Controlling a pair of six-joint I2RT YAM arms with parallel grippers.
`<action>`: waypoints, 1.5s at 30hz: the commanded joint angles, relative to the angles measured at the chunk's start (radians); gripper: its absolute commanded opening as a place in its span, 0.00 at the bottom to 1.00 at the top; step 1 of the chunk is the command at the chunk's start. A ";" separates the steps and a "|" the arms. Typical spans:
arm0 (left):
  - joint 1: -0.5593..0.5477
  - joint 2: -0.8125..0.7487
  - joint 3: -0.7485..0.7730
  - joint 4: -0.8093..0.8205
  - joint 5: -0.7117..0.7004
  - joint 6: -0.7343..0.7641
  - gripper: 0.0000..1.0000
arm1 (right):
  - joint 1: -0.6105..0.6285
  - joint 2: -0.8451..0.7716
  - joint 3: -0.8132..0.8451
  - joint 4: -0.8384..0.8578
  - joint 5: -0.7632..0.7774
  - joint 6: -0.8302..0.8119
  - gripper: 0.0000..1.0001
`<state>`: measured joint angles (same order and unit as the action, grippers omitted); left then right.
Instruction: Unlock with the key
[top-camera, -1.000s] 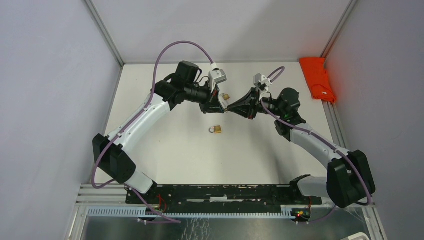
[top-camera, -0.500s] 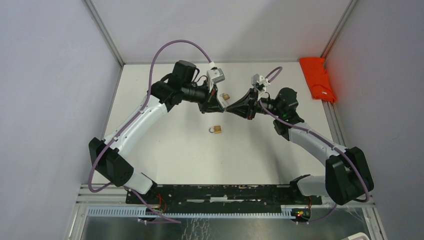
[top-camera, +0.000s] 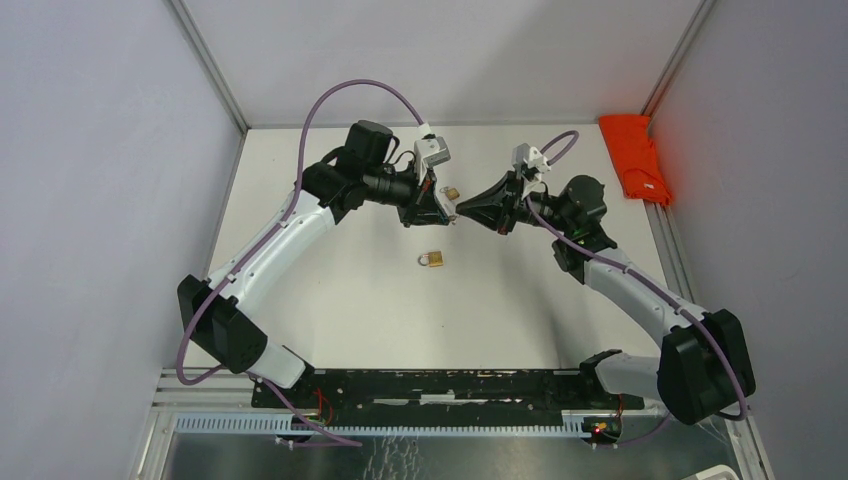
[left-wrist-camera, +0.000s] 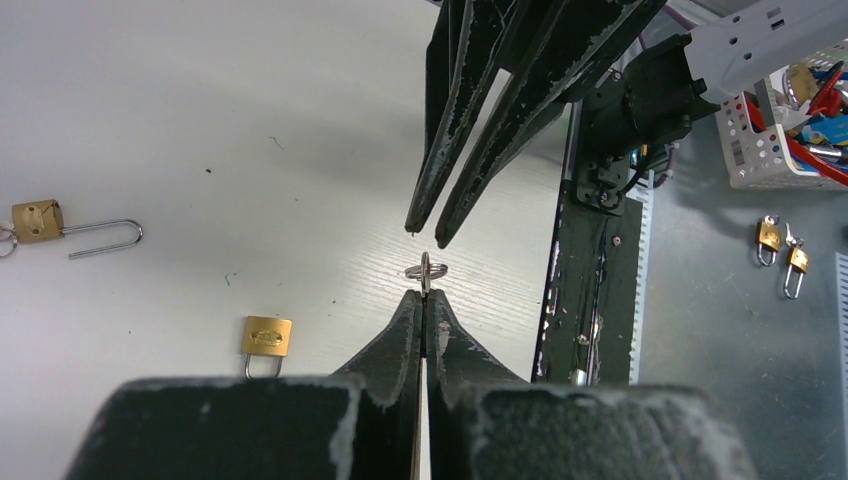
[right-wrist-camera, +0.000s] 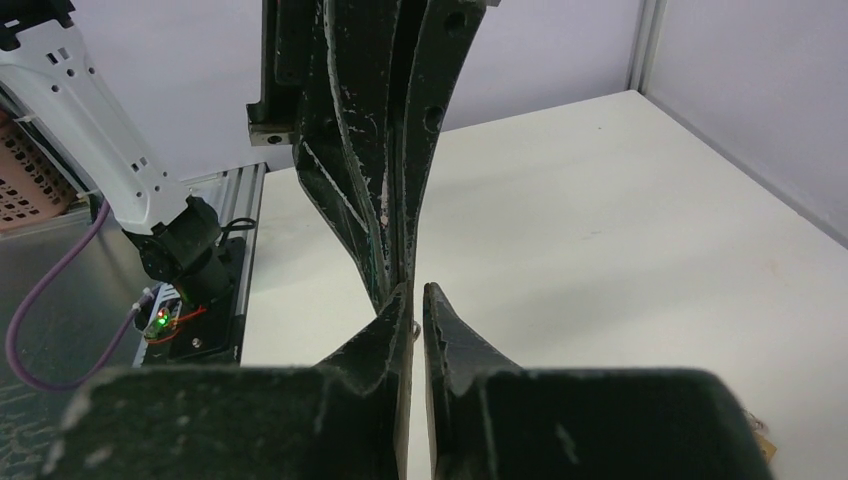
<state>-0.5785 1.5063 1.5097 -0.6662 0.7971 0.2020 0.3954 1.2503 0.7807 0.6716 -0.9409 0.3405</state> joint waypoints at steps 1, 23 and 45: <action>-0.003 -0.029 0.010 0.027 0.039 0.048 0.02 | 0.001 0.006 0.045 0.034 0.003 0.003 0.11; -0.003 -0.046 -0.011 0.051 0.056 0.042 0.02 | 0.034 -0.024 0.071 -0.056 0.074 -0.055 0.13; -0.004 -0.085 -0.014 0.063 0.058 0.036 0.02 | 0.041 0.011 0.016 0.091 -0.053 0.037 0.12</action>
<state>-0.5785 1.4586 1.4986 -0.6441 0.8307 0.2020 0.4301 1.2549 0.8005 0.7013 -0.9657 0.3634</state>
